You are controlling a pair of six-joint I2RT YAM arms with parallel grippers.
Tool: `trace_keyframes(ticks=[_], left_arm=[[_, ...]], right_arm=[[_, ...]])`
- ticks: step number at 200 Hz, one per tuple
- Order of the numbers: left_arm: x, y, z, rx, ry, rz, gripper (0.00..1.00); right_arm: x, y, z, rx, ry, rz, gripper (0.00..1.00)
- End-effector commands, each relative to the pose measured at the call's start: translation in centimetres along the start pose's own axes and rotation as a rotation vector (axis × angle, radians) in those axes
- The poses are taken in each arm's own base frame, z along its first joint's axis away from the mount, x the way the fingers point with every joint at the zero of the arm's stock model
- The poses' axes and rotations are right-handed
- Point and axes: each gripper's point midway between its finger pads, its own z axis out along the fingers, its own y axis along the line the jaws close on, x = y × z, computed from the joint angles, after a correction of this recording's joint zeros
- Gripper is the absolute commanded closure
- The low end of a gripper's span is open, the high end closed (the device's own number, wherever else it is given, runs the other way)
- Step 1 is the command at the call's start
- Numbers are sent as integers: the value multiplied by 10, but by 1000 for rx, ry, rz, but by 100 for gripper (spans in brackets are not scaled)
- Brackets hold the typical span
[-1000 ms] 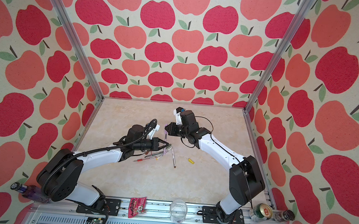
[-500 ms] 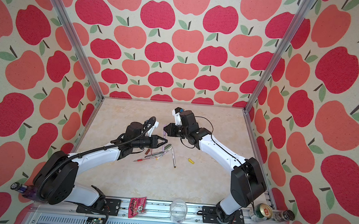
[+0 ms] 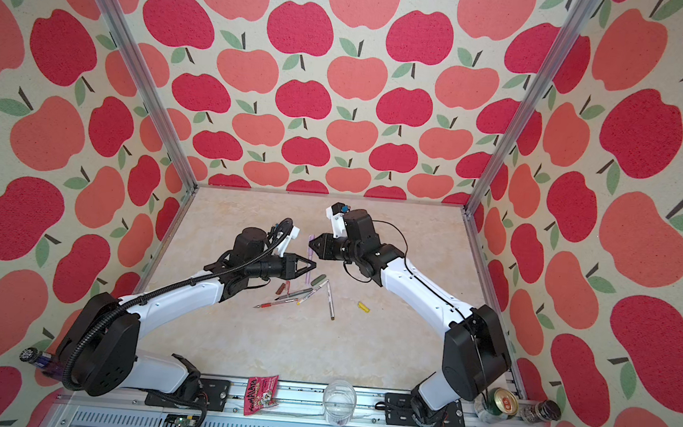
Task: Insert the pens into the pen caps
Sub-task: 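Push the cap down over the pen with the right gripper while the left gripper holds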
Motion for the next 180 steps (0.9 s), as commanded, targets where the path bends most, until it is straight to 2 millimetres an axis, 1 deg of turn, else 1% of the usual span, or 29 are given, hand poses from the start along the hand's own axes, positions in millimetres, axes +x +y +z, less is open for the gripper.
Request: trace_keyframes(ticks=[1, 19, 47, 69, 86, 111, 140, 180], left_arm=[[-16, -20, -11, 50, -13, 86, 100], [-12, -25, -14, 83, 13, 89, 100], [-7, -41, -21, 161, 51, 115, 100], [-4, -53, -27, 209, 82, 132, 100], [-3, -61, -31, 240, 101, 147, 100], [-1, -69, -35, 265, 120, 168, 100], [0, -73, -38, 267, 116, 188, 100], [-1, -70, -36, 257, 114, 198, 100]], right_arm=[[-2, 18, -20, -62, 3, -53, 71], [-7, 30, -31, -108, -8, -92, 61], [-9, 45, -48, -184, -1, -153, 48], [-10, 48, -59, -215, -2, -180, 43], [-13, 44, -63, -224, -6, -173, 42], [-19, 40, -66, -236, -13, -150, 43], [-21, 40, -63, -251, -8, -135, 47], [-19, 46, -62, -299, 10, -122, 51]])
